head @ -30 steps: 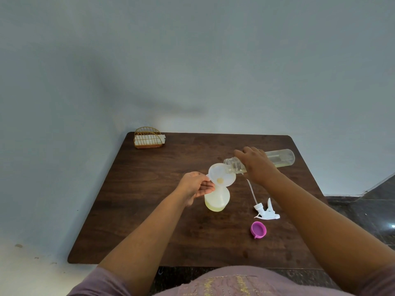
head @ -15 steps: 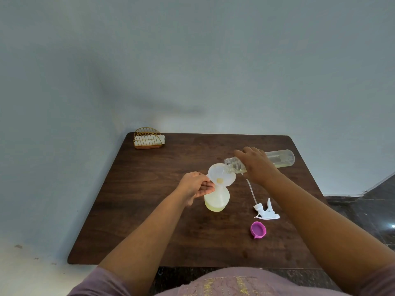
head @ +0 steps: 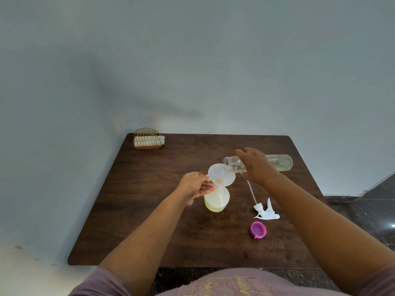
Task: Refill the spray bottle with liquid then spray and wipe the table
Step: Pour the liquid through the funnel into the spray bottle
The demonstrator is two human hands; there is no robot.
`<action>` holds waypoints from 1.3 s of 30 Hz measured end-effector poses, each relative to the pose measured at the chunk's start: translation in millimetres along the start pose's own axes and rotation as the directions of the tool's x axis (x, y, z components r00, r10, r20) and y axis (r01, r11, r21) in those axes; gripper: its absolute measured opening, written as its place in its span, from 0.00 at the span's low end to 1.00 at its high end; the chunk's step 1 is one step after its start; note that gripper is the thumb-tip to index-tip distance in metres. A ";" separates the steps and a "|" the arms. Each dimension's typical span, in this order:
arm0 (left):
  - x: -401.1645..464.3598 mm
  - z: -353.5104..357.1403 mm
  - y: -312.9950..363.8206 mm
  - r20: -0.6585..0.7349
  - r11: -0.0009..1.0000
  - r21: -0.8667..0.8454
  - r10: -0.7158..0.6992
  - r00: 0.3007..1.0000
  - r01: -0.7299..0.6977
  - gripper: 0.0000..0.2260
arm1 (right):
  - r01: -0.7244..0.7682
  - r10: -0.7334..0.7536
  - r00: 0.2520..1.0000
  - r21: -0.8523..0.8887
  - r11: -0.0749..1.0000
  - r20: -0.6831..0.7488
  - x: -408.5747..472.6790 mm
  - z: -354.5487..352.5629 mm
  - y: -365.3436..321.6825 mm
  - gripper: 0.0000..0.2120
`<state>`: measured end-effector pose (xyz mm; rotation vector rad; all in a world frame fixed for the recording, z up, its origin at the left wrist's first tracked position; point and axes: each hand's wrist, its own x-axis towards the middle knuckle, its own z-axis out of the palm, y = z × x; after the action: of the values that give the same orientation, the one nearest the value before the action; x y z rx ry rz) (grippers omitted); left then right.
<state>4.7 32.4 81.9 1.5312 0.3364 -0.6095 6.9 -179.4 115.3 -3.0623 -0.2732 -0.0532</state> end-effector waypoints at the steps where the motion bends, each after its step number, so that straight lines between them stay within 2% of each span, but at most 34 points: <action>1: 0.2 -0.5 -0.6 0.000 1.000 0.002 0.002 1.000 -0.002 0.08 | -0.007 0.007 1.000 0.019 1.000 0.006 0.2 -0.3 0.1 0.29; 5: 0.8 -1.8 -2.2 0.002 1.000 0.002 0.009 1.000 -0.009 0.08 | -0.030 0.031 1.000 0.116 0.993 -0.002 1.2 -0.1 0.2 0.27; 9: 1.3 -3.5 -2.8 0.003 1.000 0.011 0.012 1.000 -0.012 0.08 | -0.063 0.065 0.998 0.301 0.952 0.002 1.3 -0.2 1.1 0.23; 15: 1.6 -3.5 -1.9 -0.008 0.999 0.037 0.012 1.000 -0.012 0.07 | -0.121 0.136 0.991 0.587 0.800 0.018 -5.9 -12.2 3.5 0.23; 24: 1.6 -2.2 -0.9 -0.023 0.997 0.074 0.019 1.000 -0.017 0.07 | -0.232 0.244 0.966 0.699 0.676 0.085 -7.3 -24.1 1.3 0.27; 36: 3.0 -1.0 2.1 -0.092 0.993 0.118 0.041 0.995 -0.030 0.05 | -0.252 0.275 0.957 0.729 0.636 0.090 -12.6 -28.5 -3.2 0.26; 39: 2.9 -0.9 1.7 -0.123 0.983 0.177 0.072 0.990 -0.050 0.06 | -0.268 0.317 0.945 0.742 0.615 0.079 -14.6 -28.5 1.9 0.26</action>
<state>8.1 32.7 81.6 1.7471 0.3402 -0.5025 -7.9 -185.8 143.1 -2.2201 0.1894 -0.0085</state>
